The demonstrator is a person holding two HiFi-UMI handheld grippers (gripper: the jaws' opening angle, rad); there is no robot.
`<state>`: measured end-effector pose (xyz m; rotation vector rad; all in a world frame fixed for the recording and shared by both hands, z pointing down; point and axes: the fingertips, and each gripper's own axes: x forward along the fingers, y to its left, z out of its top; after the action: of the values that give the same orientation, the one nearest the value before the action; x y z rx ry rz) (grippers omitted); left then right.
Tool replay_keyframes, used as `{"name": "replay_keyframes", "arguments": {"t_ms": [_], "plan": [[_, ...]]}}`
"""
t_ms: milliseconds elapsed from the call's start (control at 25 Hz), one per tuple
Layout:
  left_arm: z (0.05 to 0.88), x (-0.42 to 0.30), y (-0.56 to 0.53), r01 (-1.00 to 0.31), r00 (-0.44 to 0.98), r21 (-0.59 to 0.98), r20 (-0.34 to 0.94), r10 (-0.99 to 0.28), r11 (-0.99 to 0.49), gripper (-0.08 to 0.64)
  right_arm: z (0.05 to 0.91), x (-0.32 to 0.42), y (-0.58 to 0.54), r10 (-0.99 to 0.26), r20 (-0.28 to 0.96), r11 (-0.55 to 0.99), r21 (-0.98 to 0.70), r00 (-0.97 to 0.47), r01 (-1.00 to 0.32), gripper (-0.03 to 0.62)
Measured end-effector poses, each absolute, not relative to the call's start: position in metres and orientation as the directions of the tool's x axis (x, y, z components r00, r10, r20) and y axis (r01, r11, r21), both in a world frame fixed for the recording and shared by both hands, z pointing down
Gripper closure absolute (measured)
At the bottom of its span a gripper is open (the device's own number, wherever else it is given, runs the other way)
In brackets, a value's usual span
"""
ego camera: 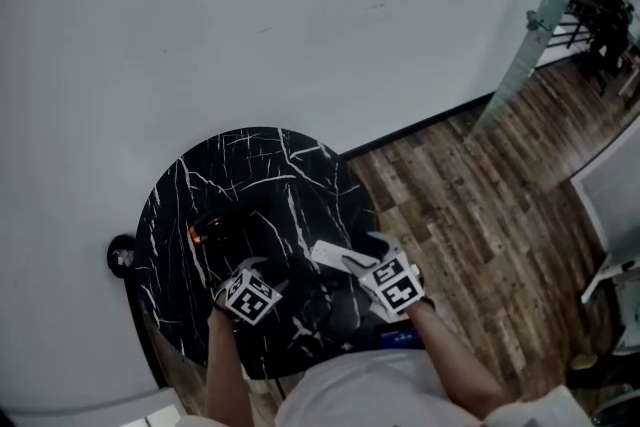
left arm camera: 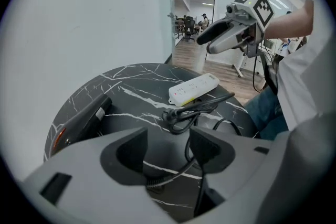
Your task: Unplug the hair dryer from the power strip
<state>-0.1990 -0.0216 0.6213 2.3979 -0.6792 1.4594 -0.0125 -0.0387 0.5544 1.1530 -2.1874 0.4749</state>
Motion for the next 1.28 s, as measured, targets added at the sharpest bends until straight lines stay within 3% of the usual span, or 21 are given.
{"name": "replay_keyframes", "arguments": {"t_ms": [280,320,400,440,520,640,800,1280], "plan": [[0.527,-0.196,-0.026,-0.721,0.535,0.046,0.671,-0.513,-0.691,0.328,0.486,-0.005,-0.018,-0.679,0.485,0.533,-0.189,-0.551,-0.825,0.33],[0.51,-0.188,-0.023,-0.722,0.553,0.056,0.646,-0.526,-0.69,0.33,0.479,-0.007,-0.014,-0.672,0.475,0.542,-0.208,-0.568,-0.814,0.384],[0.478,-0.171,-0.02,-0.731,0.567,0.033,0.585,-0.58,-0.681,0.346,0.468,-0.008,-0.009,-0.681,0.468,0.551,-0.179,-0.563,-0.815,0.589],[0.463,-0.163,-0.018,-0.749,0.566,0.022,0.542,-0.622,-0.662,0.391,0.463,-0.008,-0.006,-0.691,0.462,0.557,-0.148,-0.555,-0.817,0.594],[0.44,-0.152,-0.012,-0.793,0.558,0.042,0.452,-0.696,-0.608,0.561,0.453,-0.011,0.002,-0.708,0.438,0.577,-0.095,-0.555,-0.811,0.594],[0.425,-0.142,0.0,-0.847,0.517,0.095,0.369,-0.772,-0.522,0.561,0.439,-0.012,0.017,-0.731,0.395,0.59,-0.043,-0.557,-0.806,0.594],[0.414,-0.135,0.019,-0.908,0.409,0.051,0.32,-0.855,-0.415,0.561,0.42,-0.003,0.035,-0.776,0.316,0.571,-0.017,-0.546,-0.821,0.594],[0.4,-0.139,0.056,-0.939,0.342,0.063,0.253,-0.905,-0.338,0.561,0.4,0.01,0.058,-0.793,0.275,0.564,-0.007,-0.544,-0.826,0.595]]}}
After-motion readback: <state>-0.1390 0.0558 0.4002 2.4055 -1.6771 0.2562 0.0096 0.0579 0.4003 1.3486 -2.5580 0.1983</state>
